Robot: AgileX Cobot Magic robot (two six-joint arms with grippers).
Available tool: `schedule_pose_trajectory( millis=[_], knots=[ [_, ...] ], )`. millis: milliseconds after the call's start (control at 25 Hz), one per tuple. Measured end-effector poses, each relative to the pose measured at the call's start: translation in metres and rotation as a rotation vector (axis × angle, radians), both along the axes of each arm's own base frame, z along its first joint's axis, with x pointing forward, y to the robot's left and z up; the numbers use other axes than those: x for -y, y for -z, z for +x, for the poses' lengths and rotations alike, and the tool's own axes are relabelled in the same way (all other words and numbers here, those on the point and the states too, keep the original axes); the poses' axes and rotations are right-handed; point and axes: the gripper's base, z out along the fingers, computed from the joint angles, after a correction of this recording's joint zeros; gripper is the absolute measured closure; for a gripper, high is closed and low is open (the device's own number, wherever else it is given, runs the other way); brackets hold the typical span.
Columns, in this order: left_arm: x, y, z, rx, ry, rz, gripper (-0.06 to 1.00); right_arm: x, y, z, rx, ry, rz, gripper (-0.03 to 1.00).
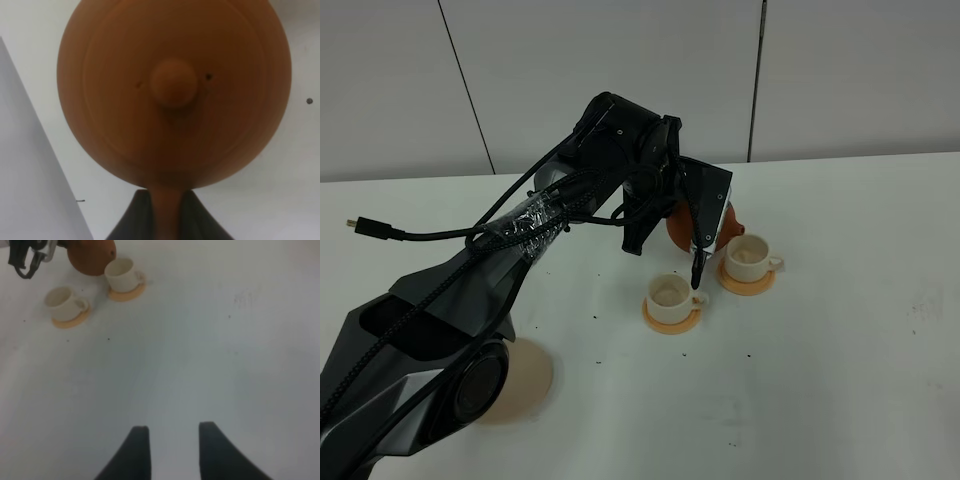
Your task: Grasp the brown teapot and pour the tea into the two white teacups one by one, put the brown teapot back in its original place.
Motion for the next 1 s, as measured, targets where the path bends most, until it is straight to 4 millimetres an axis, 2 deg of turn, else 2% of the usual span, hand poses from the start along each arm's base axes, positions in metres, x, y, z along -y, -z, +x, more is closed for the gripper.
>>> schedule_pose_trajectory(
  millis=[1000],
  knots=[
    [-0.003,-0.012,0.000,0.036,0.005,0.033,0.77,0.000,0.000,0.000,0.000,0.000,0.000,0.73]
  ],
)
